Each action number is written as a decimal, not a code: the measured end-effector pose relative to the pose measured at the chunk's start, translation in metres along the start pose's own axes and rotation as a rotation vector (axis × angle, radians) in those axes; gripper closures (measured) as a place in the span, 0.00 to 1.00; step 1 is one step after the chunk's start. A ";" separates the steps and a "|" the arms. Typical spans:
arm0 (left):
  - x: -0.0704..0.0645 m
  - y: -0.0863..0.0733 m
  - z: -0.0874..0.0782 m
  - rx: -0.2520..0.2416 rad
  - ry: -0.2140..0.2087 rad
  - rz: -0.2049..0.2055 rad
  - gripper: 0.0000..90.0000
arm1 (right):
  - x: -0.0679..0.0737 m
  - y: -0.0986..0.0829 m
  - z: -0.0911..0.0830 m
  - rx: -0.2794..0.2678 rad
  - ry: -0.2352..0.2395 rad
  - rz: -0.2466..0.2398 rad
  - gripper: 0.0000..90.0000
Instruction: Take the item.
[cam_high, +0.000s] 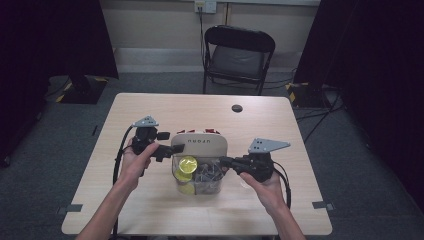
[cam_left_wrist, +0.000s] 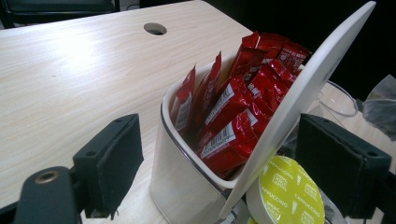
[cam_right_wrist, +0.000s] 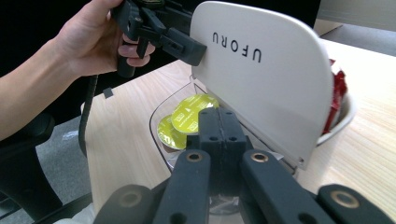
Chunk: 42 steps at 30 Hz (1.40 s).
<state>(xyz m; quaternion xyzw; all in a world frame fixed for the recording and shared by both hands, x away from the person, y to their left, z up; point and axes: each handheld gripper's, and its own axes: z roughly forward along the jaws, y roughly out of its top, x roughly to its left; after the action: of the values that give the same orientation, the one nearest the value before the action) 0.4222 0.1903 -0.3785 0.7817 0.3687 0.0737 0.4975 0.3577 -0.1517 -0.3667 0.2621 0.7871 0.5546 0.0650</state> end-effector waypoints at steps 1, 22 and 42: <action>0.000 0.000 0.000 0.000 0.001 0.001 0.17 | 0.000 0.000 -0.002 -0.003 -0.002 0.001 1.00; 0.000 -0.001 0.001 0.011 -0.001 0.001 0.17 | -0.010 -0.002 -0.028 -0.046 -0.050 0.005 1.00; 0.002 -0.001 0.001 0.013 -0.009 -0.003 0.17 | -0.033 -0.017 -0.061 -0.070 -0.152 0.061 1.00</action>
<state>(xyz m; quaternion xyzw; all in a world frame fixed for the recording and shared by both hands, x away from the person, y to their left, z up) 0.4229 0.1913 -0.3804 0.7848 0.3682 0.0672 0.4940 0.3563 -0.2231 -0.3649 0.3249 0.7515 0.5622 0.1169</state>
